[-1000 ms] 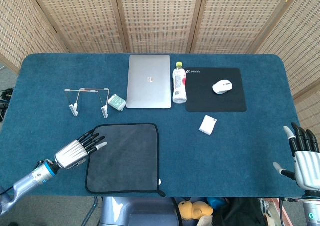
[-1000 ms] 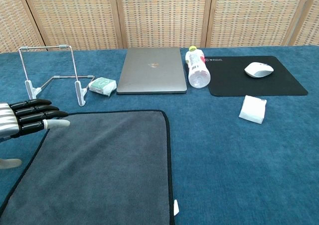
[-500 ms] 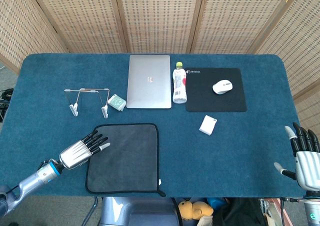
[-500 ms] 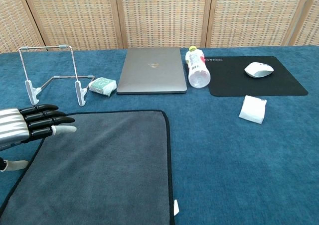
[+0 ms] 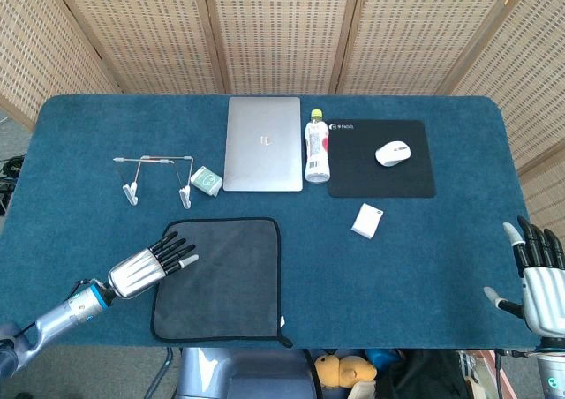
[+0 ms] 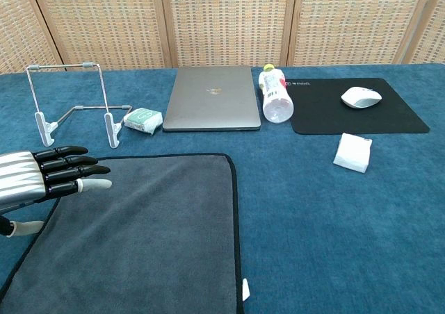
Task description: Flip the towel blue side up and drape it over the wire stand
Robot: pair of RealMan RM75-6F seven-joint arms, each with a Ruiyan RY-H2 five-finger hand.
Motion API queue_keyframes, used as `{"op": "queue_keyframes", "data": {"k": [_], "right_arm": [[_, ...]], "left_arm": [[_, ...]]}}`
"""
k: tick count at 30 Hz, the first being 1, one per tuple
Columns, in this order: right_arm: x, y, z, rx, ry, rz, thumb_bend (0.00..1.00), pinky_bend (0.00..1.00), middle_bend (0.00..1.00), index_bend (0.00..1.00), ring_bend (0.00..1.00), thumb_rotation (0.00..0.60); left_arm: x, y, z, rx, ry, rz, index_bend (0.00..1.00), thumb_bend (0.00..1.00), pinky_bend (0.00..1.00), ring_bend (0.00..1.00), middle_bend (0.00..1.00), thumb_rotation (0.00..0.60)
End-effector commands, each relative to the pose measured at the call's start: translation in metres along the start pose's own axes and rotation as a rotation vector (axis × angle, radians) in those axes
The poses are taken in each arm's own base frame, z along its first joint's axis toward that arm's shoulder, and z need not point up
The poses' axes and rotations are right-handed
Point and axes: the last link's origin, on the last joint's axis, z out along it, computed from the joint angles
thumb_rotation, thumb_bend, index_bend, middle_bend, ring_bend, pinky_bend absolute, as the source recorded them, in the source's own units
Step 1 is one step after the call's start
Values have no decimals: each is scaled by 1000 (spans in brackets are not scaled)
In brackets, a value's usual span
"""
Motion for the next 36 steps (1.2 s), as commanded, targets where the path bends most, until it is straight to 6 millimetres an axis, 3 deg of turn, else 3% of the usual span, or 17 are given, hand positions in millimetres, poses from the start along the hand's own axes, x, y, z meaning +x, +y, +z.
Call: {"op": "queue_keyframes", "data": {"k": [1,10,13,18,21,36], "right_arm": [[0,0,0,-1,1,2,0,0,0,0,0,600],[1,1,0,-1,0,7,0,0,0,0,0,600],[1,1,0,-2,1,8,0,0,0,0,0,600],[2,1,0,-2,0,11,0,0,0,0,0,600],[2,1,0,-2,-1,12,0,0,0,0,0,600],[2,2,0,-1,-6,18,0,0,0,0,0,600]], "left_arm": [[0,-1,0,-2,0,6,0,341,0,0,0,600],[0,1,1,-6,6,14,3,386,0,0,0,600],[1,2,1,-5,10,7,57,399,0,0,0,600],[1,3,1,-8,13,5,253,405,0,0,0,600],[1,3,1,-6,12,3,317,406,0,0,0,600],[3,6,3,-12,32,6,393,427,0,0,0,600]]}}
